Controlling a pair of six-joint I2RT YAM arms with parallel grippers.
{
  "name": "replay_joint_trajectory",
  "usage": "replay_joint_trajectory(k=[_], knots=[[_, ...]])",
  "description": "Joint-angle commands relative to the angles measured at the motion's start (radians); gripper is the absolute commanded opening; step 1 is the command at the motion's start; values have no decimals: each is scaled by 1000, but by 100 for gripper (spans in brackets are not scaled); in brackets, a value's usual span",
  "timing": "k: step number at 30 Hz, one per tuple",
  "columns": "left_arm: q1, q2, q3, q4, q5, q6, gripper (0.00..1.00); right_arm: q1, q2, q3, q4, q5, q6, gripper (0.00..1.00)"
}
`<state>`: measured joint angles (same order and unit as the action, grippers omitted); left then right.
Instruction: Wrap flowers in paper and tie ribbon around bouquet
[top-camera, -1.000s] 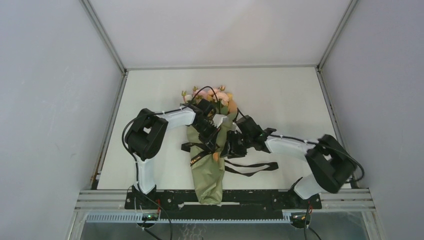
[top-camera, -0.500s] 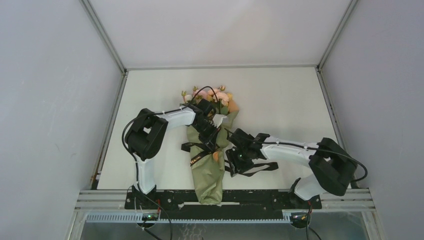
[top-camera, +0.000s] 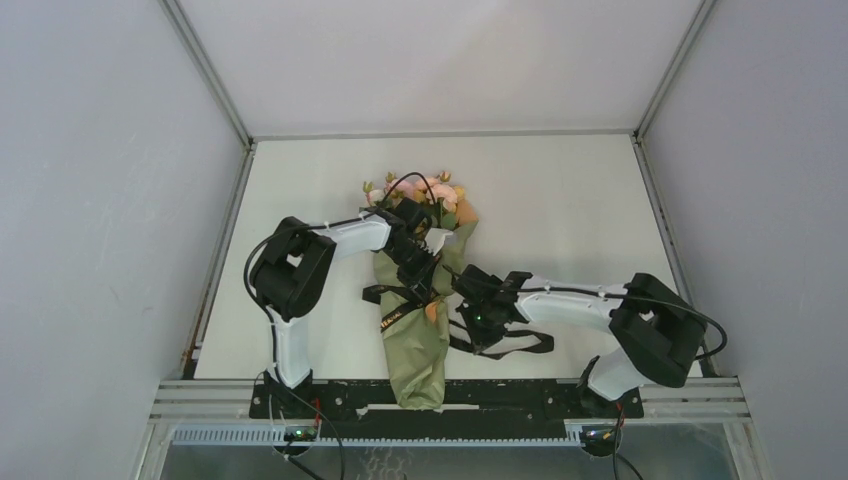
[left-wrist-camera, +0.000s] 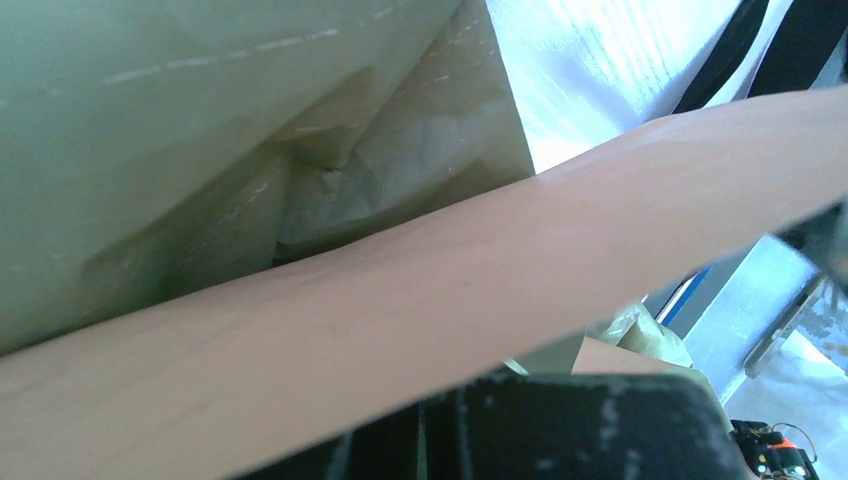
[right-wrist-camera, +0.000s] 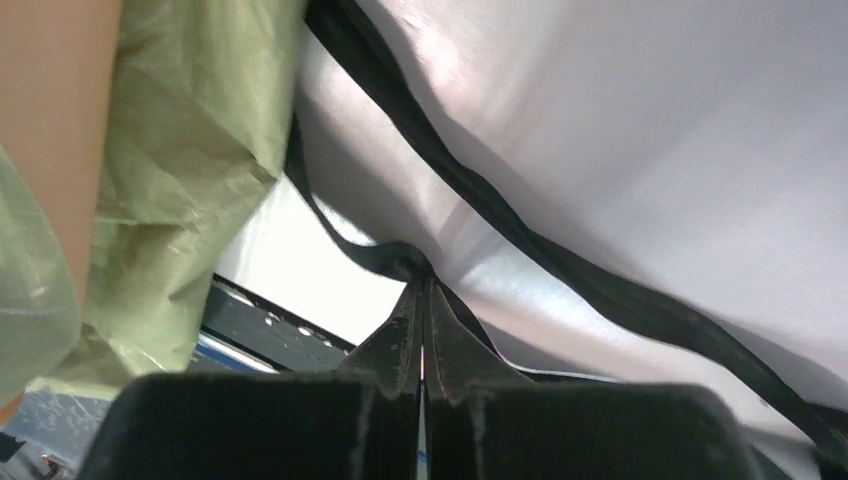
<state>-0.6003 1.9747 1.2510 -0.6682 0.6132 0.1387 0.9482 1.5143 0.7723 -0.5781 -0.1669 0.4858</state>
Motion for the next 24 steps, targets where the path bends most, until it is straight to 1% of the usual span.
replay_joint_trajectory(k=[1, 3, 5, 8, 9, 10, 12, 13, 14, 16, 18, 19, 20, 22, 24], knots=[[-2, -5, -23, 25, -87, 18, 0, -71, -160, -18, -61, 67, 6, 0], [-2, -15, -28, 28, -100, 21, 0, -163, -305, -16, -98, 44, 0, 0], [-2, -20, -30, 32, -113, 24, 0, -343, -517, 1, -139, 10, -26, 0], [-3, -23, -28, 33, -121, 25, 0, -684, -754, 41, -140, -88, -68, 0], [-3, -24, -29, 33, -121, 25, 0, -794, -806, 48, -116, -142, -62, 0], [-2, -26, -28, 32, -121, 25, 0, -881, -836, 52, -83, -238, -52, 0], [-2, -29, -30, 32, -125, 29, 0, -966, -846, 53, 1, -366, -10, 0], [-2, -32, -30, 30, -127, 32, 0, -956, -836, 53, 55, -407, 16, 0], [-2, -34, -29, 30, -126, 34, 0, -892, -817, 53, 112, -423, 40, 0], [-1, -38, -26, 28, -123, 39, 0, -698, -768, 53, 262, -390, 59, 0], [1, -41, -20, 24, -115, 47, 0, -439, -680, 50, 421, -386, 54, 0], [2, -44, -17, 22, -107, 49, 0, -360, -635, 46, 504, -403, 60, 0], [6, -47, -17, 22, -99, 52, 0, -296, -587, 43, 573, -417, 70, 0], [14, -57, -15, 22, -85, 58, 0, -209, -492, 19, 698, -405, 100, 0], [20, -64, -20, 27, -78, 61, 0, -158, -387, -24, 836, -396, 164, 0]])
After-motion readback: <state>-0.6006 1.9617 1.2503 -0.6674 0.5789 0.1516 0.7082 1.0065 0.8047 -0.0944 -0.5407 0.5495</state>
